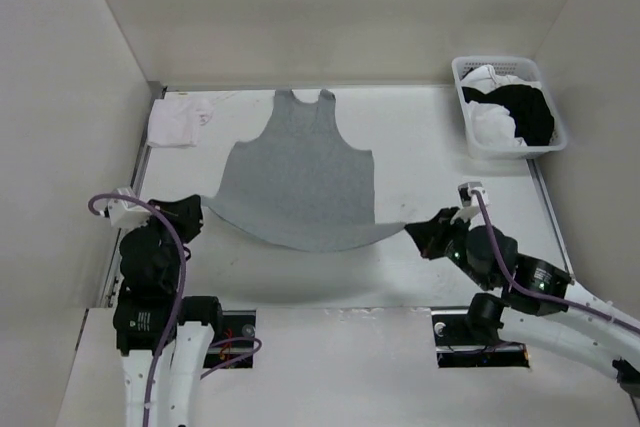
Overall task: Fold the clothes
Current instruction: Flatten the tank top out, then fold the tank top
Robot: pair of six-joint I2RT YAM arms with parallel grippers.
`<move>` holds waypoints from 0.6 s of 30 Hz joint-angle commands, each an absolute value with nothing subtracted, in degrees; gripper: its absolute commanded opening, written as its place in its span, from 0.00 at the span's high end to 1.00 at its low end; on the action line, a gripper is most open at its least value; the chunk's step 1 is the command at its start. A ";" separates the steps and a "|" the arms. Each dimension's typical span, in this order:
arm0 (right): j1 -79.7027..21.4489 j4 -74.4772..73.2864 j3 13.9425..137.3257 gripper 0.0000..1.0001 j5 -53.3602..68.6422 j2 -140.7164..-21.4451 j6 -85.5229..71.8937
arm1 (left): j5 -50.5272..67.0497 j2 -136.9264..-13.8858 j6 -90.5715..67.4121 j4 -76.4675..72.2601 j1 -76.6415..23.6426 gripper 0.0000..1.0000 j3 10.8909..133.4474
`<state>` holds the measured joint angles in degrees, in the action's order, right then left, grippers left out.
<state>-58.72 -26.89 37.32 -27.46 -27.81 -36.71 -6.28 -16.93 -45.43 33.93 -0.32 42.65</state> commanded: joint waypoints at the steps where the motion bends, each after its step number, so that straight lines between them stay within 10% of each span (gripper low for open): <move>1: -66.63 -37.42 33.76 1.00 -29.54 -25.76 -53.67 | -7.03 -15.30 -47.19 49.72 -1.62 0.98 41.04; 9: -83.55 -41.32 34.36 1.00 -33.56 -30.39 -63.47 | -12.83 -8.17 -51.85 61.80 -3.03 0.98 40.43; 18: -43.16 -9.09 43.23 1.00 -11.55 -53.14 -34.03 | -16.70 -31.60 -56.15 28.34 -0.66 0.98 39.19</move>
<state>-52.62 -25.74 38.24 -20.99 -47.03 -44.49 -14.26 -23.27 -53.52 46.17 -1.98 39.29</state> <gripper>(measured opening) 0.002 0.021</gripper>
